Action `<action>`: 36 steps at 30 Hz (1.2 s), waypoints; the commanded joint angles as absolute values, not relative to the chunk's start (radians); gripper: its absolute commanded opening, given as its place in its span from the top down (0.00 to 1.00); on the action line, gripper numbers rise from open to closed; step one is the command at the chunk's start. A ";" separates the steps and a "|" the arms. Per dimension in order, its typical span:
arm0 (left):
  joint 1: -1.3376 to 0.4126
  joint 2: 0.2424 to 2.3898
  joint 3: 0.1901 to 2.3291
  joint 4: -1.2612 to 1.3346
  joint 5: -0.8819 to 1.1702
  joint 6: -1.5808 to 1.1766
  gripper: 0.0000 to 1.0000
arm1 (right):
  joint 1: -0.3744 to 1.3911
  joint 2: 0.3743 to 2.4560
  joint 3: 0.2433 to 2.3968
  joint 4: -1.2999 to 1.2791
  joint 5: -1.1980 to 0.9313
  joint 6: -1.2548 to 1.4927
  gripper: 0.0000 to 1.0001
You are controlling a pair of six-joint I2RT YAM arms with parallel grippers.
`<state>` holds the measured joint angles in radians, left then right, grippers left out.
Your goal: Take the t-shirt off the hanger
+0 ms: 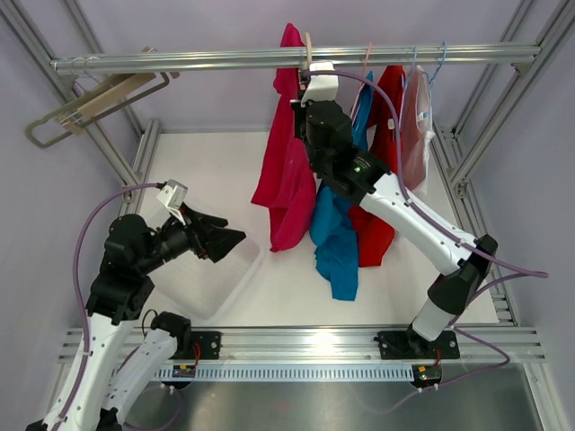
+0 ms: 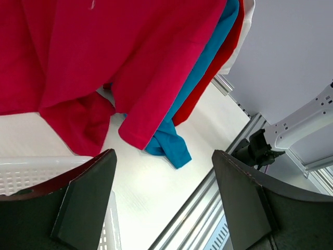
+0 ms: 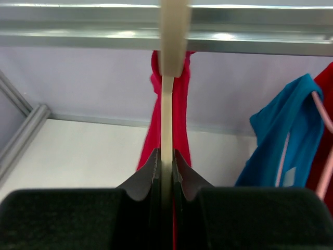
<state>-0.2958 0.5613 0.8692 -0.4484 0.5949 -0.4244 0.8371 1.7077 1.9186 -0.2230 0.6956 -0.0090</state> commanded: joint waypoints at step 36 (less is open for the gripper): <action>-1.199 0.974 1.031 -0.169 -0.319 -0.335 1.00 | 1.103 1.190 1.482 0.072 0.842 0.229 1.00</action>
